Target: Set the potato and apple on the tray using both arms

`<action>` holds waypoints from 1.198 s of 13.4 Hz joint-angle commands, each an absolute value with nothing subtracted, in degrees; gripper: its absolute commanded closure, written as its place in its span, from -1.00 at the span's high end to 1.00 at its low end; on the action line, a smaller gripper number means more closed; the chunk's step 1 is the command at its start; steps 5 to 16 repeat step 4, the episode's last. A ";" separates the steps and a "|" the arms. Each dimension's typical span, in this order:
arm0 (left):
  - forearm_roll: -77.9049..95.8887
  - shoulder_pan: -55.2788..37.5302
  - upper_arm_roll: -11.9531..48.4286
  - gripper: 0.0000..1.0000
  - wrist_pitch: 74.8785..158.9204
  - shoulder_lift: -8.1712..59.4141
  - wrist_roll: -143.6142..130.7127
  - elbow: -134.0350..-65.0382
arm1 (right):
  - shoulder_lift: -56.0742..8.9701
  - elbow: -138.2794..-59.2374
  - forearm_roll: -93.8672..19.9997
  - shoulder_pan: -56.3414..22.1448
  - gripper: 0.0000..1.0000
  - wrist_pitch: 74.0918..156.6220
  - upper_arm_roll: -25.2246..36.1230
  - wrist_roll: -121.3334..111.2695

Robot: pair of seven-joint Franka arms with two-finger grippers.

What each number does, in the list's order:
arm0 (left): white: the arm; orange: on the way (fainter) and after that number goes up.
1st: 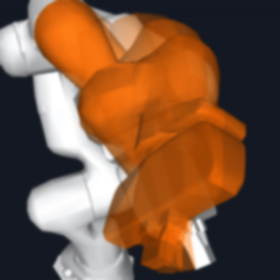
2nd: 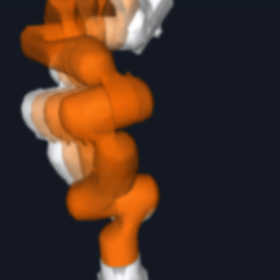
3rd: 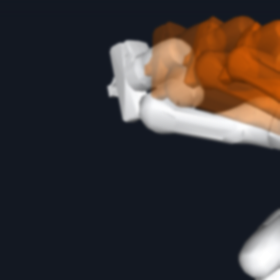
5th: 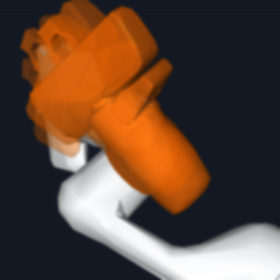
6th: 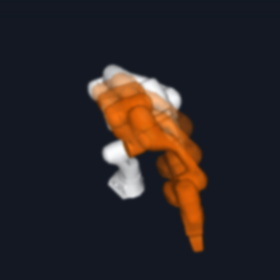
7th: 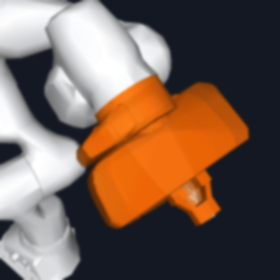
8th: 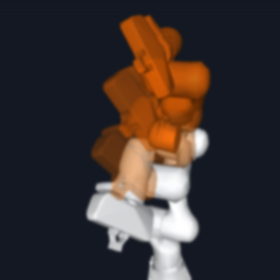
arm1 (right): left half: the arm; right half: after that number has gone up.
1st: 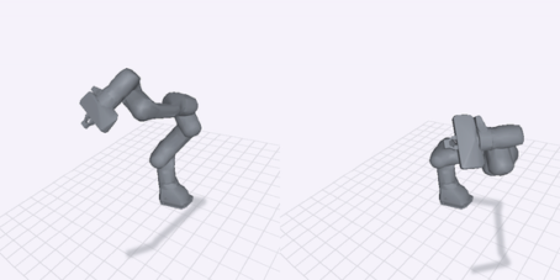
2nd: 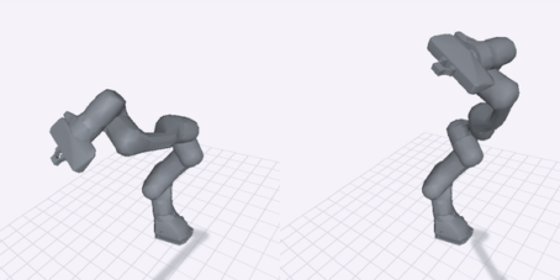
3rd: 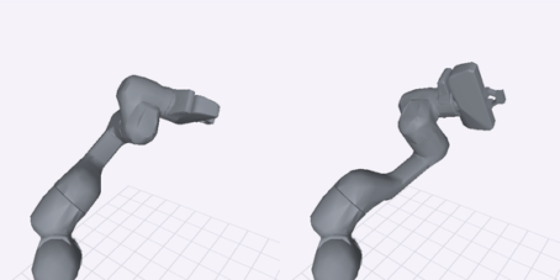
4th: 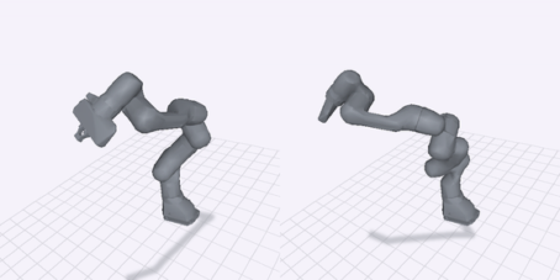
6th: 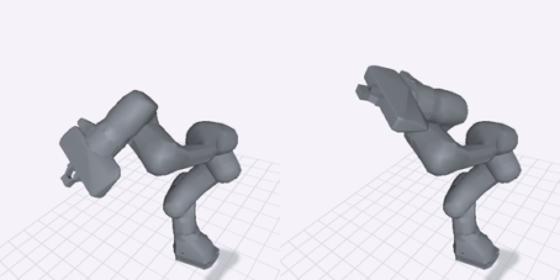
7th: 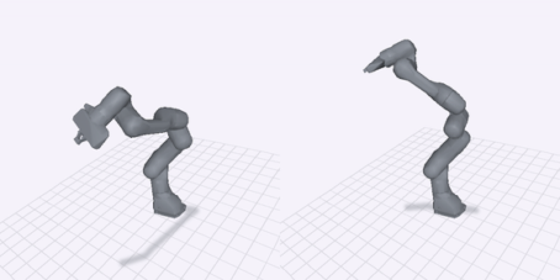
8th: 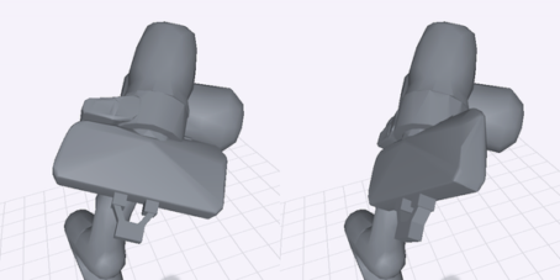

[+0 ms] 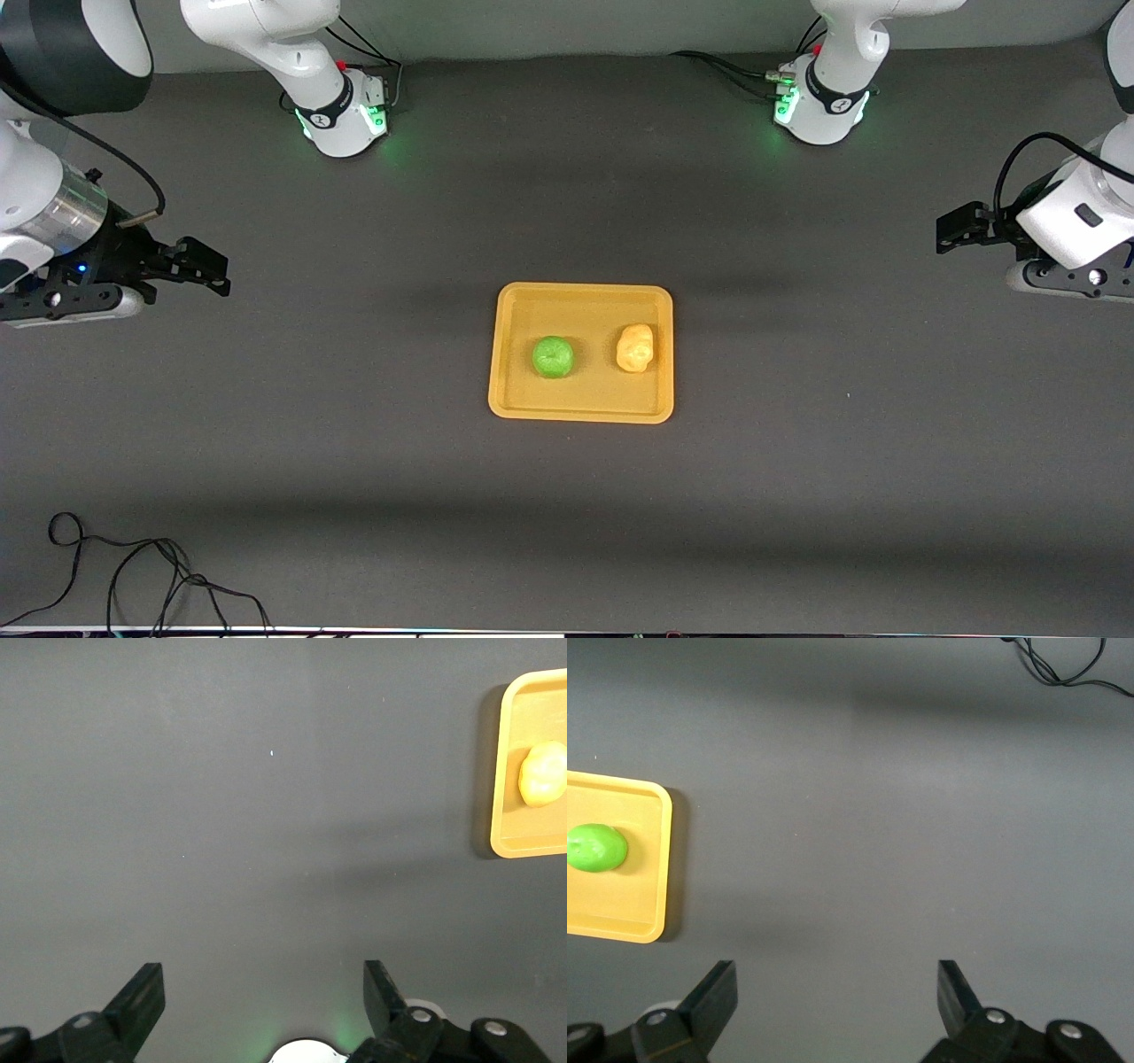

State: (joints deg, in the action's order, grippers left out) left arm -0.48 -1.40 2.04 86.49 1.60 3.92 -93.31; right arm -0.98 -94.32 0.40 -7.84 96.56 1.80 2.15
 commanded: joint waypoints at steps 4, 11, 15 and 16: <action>-0.79 -2.02 1.85 1.00 87.54 1.23 2.72 -93.78 | 0.97 -96.42 -1.49 -3.96 1.00 96.15 0.62 3.52; -0.79 -2.02 1.85 1.00 87.54 1.23 2.72 -93.78 | 0.97 -96.42 -1.49 -3.96 1.00 96.15 0.62 3.52; -0.79 -2.02 1.85 1.00 87.54 1.23 2.72 -93.78 | 0.97 -96.42 -1.49 -3.96 1.00 96.15 0.62 3.52; -0.79 -2.02 1.85 1.00 87.54 1.23 2.72 -93.78 | 0.97 -96.42 -1.49 -3.96 1.00 96.15 0.62 3.52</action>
